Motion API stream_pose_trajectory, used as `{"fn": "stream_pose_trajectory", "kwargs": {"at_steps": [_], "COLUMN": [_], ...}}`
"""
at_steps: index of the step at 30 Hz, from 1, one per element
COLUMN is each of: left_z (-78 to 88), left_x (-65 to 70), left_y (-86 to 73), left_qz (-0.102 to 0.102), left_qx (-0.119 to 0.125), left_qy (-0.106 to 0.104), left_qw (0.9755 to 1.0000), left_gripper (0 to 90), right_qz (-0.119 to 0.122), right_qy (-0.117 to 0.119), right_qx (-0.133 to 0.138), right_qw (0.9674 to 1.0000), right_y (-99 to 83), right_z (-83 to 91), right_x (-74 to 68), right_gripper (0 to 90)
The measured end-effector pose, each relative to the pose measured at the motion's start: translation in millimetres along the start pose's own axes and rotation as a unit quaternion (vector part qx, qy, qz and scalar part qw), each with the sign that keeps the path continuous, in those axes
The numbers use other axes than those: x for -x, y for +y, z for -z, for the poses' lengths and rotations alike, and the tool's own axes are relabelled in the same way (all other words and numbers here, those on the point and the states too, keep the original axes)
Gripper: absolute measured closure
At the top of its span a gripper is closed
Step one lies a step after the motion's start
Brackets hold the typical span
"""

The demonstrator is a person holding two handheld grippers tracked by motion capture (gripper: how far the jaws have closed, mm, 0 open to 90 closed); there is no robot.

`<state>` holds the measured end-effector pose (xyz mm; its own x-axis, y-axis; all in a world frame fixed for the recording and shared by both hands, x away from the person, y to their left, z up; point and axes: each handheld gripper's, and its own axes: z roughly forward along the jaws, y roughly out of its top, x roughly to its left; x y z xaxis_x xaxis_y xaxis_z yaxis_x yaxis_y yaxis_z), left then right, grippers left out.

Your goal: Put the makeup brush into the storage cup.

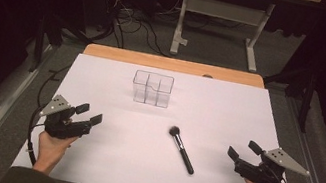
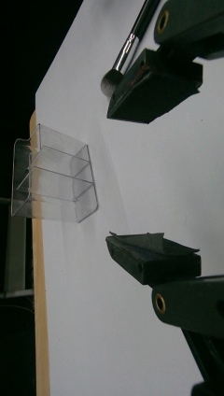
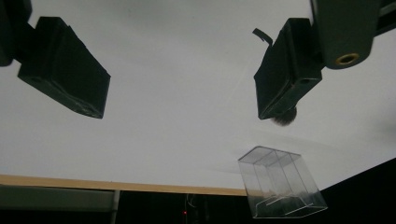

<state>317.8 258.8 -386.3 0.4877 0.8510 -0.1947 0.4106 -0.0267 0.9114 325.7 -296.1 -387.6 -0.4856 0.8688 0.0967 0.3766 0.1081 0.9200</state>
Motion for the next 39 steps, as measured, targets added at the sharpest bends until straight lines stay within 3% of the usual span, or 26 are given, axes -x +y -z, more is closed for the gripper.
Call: {"fn": "stream_pose_trajectory", "kwargs": {"at_steps": [16,39], "left_z": [-0.6,-5.2], "left_x": [1.0,3.1], "left_y": [-1.0,0.1], "left_qz": [-0.002,-0.010], "left_qx": [-0.006,-0.010], "left_qy": [-0.001,-0.010], "left_qw": [1.0000,0.9999], "left_gripper": [32.5,32.4], "right_qz": [-0.011,-0.009], "right_qy": [-0.006,-0.009], "right_qx": [-0.002,0.002], "right_qw": [0.9999,0.9999], "right_y": [1.0,1.4], "right_z": [-1.7,1.1], "right_x": [1.6,-0.9], "right_gripper": [19.8,19.8]}}
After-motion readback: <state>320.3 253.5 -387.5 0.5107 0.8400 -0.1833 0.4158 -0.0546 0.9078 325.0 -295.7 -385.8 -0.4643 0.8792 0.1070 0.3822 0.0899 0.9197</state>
